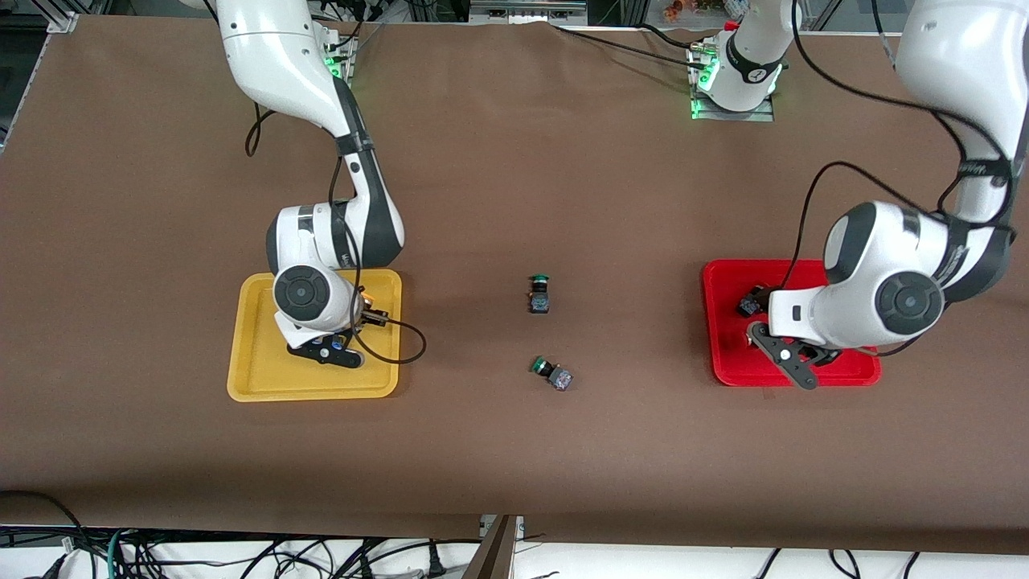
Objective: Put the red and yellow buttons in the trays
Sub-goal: 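Place the orange and red buttons in their matching trays with both grippers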
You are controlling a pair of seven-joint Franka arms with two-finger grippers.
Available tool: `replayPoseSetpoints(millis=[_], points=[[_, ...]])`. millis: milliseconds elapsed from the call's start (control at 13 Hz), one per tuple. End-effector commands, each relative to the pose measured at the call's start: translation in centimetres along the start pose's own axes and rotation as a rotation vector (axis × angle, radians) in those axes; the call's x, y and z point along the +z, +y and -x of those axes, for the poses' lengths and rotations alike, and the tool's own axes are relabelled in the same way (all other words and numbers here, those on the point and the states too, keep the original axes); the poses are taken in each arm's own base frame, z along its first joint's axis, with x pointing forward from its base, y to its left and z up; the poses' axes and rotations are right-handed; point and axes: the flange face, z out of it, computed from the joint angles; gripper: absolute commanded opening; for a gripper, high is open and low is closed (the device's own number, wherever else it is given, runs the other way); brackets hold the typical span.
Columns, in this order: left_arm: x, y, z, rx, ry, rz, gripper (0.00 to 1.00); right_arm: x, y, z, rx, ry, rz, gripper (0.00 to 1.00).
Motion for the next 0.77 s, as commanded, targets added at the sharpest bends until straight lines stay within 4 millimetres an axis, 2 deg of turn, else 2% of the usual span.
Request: replayPoseSetpoints(millis=[0, 77, 154, 231, 308, 462, 692], points=[[-5.4, 1.8, 0.6, -0.075, 0.022, -0.077, 1.00, 0.4, -0.5, 0.6, -0.054, 0.030, -0.040, 0.11], [-7.5, 2.7, 0.3, -0.093, 0.053, -0.097, 1.00, 0.5, -0.5, 0.4, -0.112, 0.049, -0.041, 0.21], [-9.7, 2.8, 0.3, -0.149, 0.081, -0.106, 1.00, 0.9, -0.4, 0.1, -0.155, 0.059, -0.040, 0.38], [-11.6, 3.0, 0.3, -0.196, 0.091, -0.109, 1.00, 0.8, -0.1, -0.1, -0.155, 0.066, -0.043, 0.80], [-13.6, 2.7, 0.6, -0.239, 0.111, -0.089, 1.00, 0.8, -0.1, -0.1, -0.150, 0.063, -0.044, 0.97], [-14.9, 3.3, 1.2, -0.351, 0.083, -0.006, 1.00, -0.4, -0.2, 0.0, -0.150, 0.063, -0.053, 0.99], [-16.3, 3.5, 2.5, -0.655, 0.062, 0.000, 1.00, -3.7, -0.2, 0.4, -0.150, 0.062, -0.088, 0.99]])
